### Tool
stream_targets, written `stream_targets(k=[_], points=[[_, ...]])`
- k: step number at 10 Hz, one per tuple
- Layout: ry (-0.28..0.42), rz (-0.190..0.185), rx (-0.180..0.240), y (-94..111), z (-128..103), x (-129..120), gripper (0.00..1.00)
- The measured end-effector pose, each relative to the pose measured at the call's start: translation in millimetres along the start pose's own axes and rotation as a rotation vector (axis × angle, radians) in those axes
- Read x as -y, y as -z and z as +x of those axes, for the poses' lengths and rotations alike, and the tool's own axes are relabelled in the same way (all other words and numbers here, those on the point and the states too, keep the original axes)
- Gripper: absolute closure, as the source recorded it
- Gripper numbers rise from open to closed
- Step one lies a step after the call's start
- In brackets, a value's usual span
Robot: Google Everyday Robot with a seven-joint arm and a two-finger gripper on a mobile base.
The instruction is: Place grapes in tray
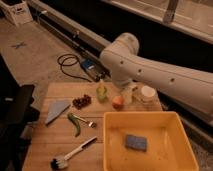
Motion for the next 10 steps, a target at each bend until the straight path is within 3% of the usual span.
stream_targets(k=[3,6,8,10], points=[[0.112,0.001,0.040,-24,-49,35,0.20],[0.214,0.037,0.137,-64,-103,59,0.20],[0.229,0.045,0.160,-74,-118,62,0.20],[0.225,0.044,0.158,-74,-116,61,0.20]])
